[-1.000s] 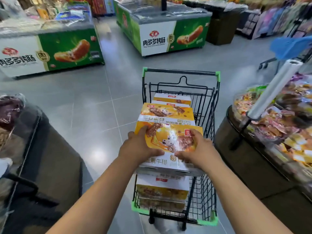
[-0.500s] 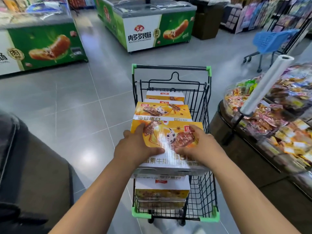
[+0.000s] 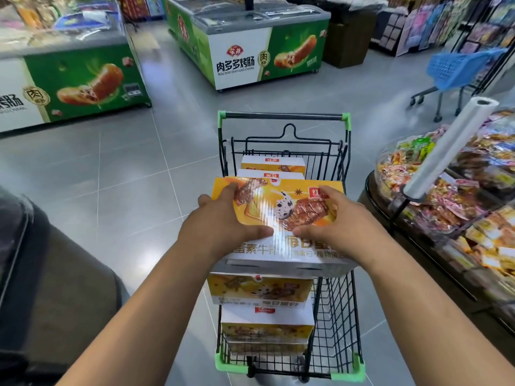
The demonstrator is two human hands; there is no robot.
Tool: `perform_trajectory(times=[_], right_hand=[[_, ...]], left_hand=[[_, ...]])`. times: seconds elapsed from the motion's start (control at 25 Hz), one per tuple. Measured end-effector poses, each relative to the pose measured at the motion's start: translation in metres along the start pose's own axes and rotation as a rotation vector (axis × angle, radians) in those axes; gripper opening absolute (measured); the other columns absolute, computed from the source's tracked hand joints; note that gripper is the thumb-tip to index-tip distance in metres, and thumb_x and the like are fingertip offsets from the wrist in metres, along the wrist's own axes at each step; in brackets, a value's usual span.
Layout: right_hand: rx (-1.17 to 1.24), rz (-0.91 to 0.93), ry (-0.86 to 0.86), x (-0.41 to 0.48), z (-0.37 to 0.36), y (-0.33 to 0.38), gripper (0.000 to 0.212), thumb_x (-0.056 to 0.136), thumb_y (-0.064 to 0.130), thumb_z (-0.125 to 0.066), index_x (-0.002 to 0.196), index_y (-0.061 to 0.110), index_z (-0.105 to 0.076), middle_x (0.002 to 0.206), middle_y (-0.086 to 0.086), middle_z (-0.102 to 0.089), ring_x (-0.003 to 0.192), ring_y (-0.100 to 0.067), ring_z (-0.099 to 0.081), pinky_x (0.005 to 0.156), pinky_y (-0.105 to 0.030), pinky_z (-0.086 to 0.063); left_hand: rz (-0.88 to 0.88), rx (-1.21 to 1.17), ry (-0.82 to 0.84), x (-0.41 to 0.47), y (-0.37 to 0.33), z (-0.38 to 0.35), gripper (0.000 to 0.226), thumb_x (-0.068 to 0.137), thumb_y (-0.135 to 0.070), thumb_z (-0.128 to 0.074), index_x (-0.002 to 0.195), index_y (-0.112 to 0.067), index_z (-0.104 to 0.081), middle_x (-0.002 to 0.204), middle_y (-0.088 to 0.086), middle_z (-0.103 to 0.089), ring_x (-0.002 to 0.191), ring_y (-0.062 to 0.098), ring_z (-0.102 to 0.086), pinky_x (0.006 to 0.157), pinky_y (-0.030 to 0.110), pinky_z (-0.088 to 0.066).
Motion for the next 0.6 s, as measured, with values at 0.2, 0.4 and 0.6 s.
perform_trajectory(times=[0.2, 0.4, 0.6], right_hand=[[0.032, 0.042, -0.014, 0.048, 0.008, 0.003, 0.108, 0.060, 0.049, -0.087, 0.148, 0.037, -0.026, 0.138, 0.005, -0.052, 0.116, -0.015, -0.054, 0.098, -0.034, -0.043], [0.000, 0.007, -0.017, 0.095, 0.002, -0.001, 0.103, 0.061, 0.061, -0.081, 0.147, 0.035, -0.030, 0.142, 0.001, -0.049, 0.123, -0.021, -0.051, 0.103, -0.039, -0.042], [-0.057, -0.039, -0.001, 0.106, -0.004, -0.012, 0.093, 0.063, 0.079, -0.063, 0.143, 0.038, -0.037, 0.139, -0.004, -0.050, 0.123, -0.024, -0.050, 0.101, -0.043, -0.045]], left_hand=[[0.009, 0.012, -0.039, 0.042, -0.018, 0.011, 0.113, 0.058, -0.075, -0.072, 0.148, -0.041, -0.015, 0.136, 0.012, -0.038, 0.113, 0.033, -0.055, 0.094, 0.041, -0.047], [0.039, 0.003, -0.050, 0.074, -0.022, 0.013, 0.103, 0.063, -0.076, -0.068, 0.147, -0.034, -0.025, 0.135, 0.012, -0.041, 0.116, 0.029, -0.053, 0.093, 0.038, -0.044], [0.046, 0.078, -0.158, 0.077, -0.020, -0.002, 0.086, 0.073, -0.080, -0.051, 0.143, -0.033, -0.037, 0.136, 0.010, -0.041, 0.118, 0.032, -0.052, 0.092, 0.040, -0.046]])
Point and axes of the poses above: each hand's wrist, its own x-axis towards the middle knuckle, its own z-axis out of the back of the hand, y = z × x, the point moved 2 cm from there along x, towards the middle knuckle
